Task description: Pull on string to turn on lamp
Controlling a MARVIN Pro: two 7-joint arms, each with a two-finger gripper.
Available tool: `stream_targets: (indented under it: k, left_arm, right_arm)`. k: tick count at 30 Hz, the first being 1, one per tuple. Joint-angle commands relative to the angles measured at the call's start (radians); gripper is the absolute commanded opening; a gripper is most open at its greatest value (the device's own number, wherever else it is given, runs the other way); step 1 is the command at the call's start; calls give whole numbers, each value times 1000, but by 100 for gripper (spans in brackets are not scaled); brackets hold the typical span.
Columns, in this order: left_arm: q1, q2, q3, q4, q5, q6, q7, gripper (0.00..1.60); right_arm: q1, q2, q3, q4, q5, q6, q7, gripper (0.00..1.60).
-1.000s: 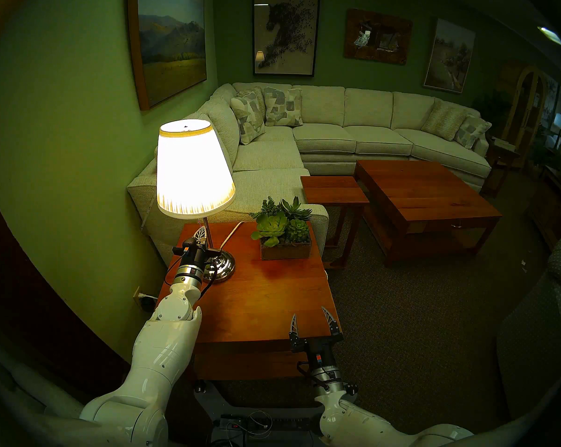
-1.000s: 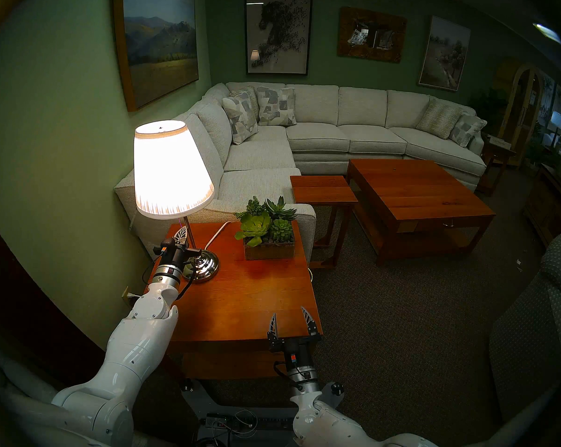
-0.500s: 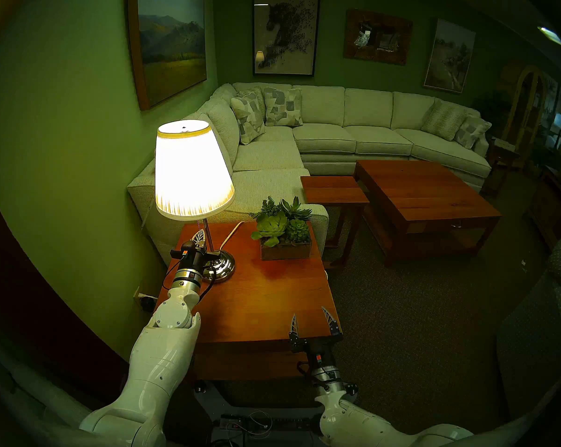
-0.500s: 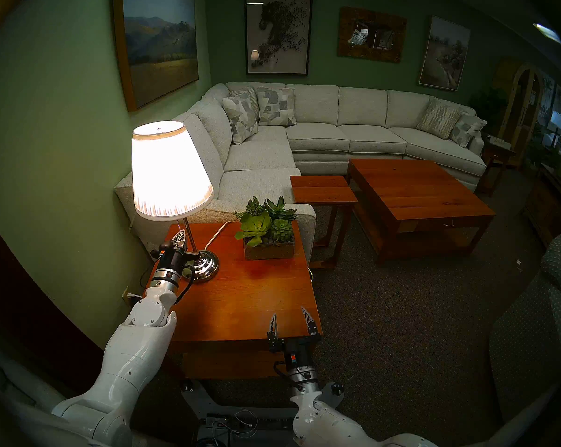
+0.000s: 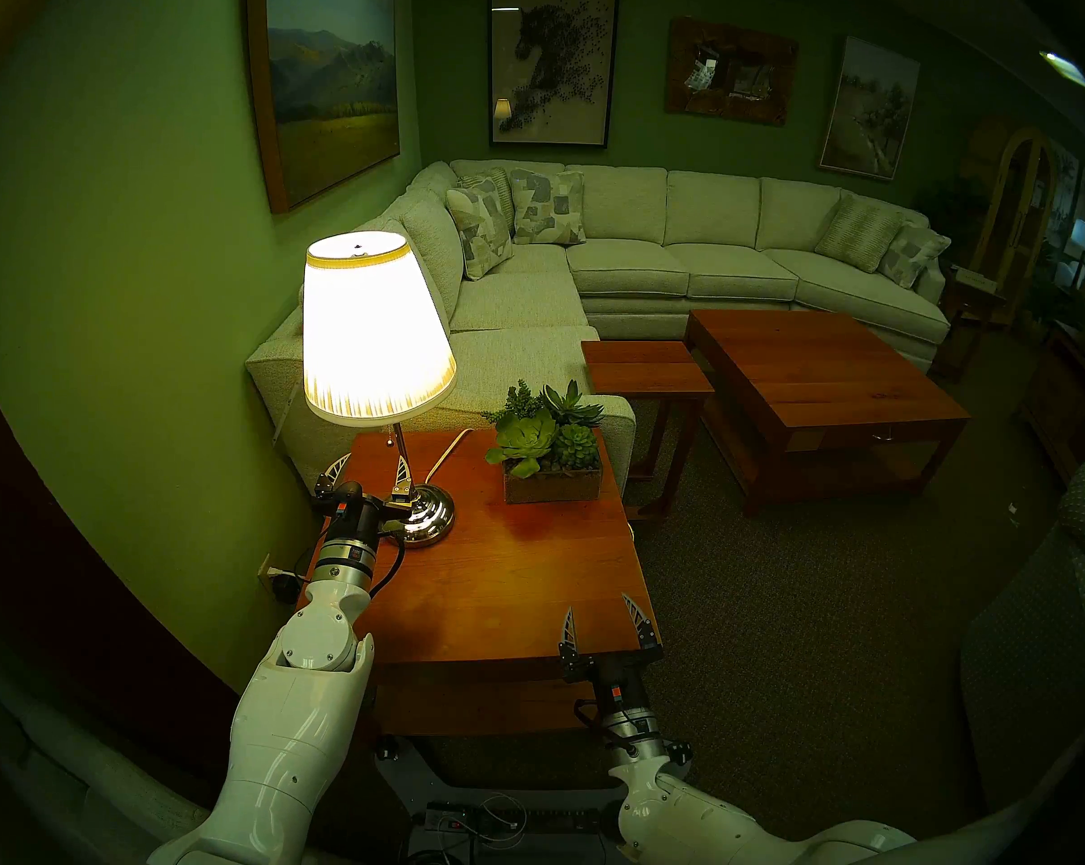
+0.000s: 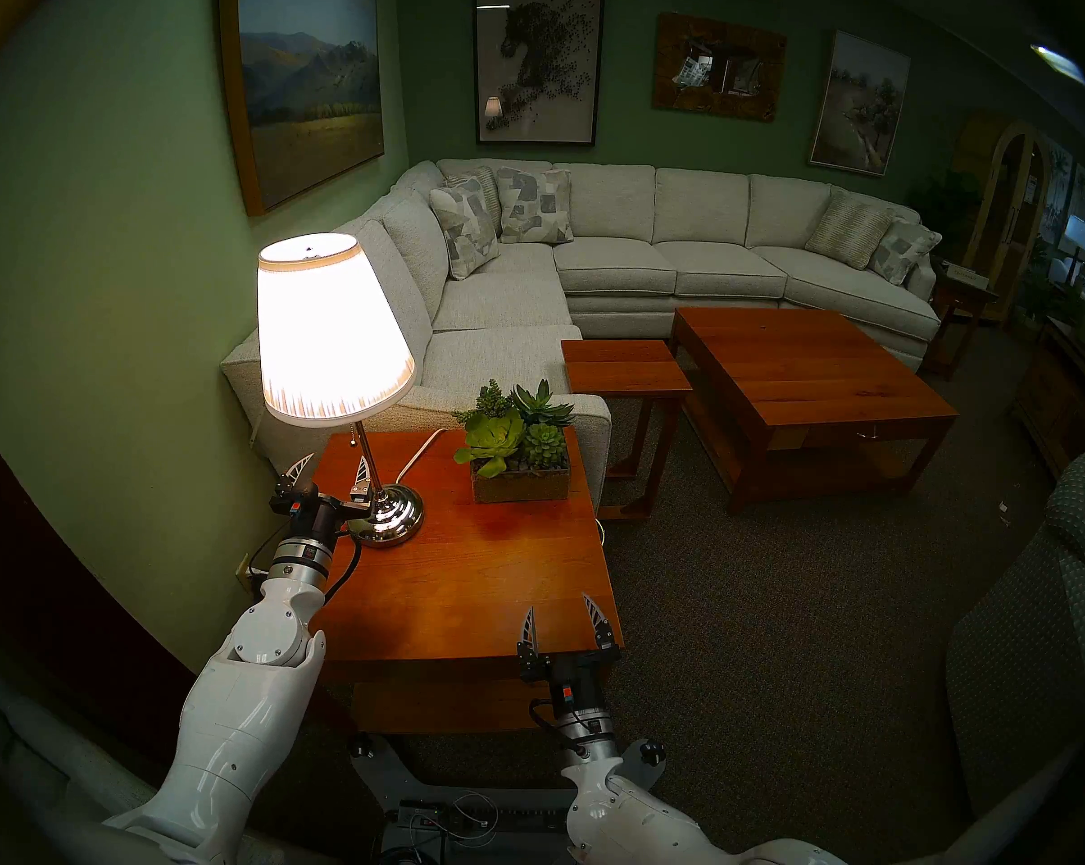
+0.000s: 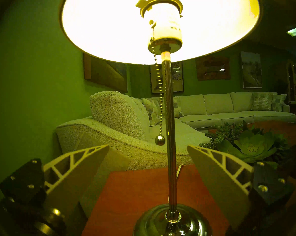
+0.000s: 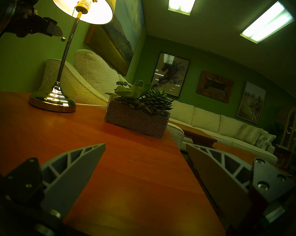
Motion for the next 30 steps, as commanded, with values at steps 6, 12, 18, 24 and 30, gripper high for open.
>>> stream_targets:
  k: [6,12,18,24,30]
  left_arm:
    - [162,23,-33,-179,-56,-54,-39,160]
    - [256,25,-81,-213,-84,-43,-55,160]
    - [325,23,-133,-200,-118,-83,-87,160]
    - [416,47,-181,-206,-247,-146,-168,160]
    - [439,80,-175,-186,-387,-168,-280,160]
  right_arm:
    - [14,-2,4,-16,-1,-2,-9,160]
    - [15,-1,4,-14,-1,-3,-7,160]
    - [14,-3,5,-13,-1,-3,-7,160]
    - [14,-2,5,-15,-3,-3,-9,160]
    - [13,-1,4,-18,-4,-1,-12,160]
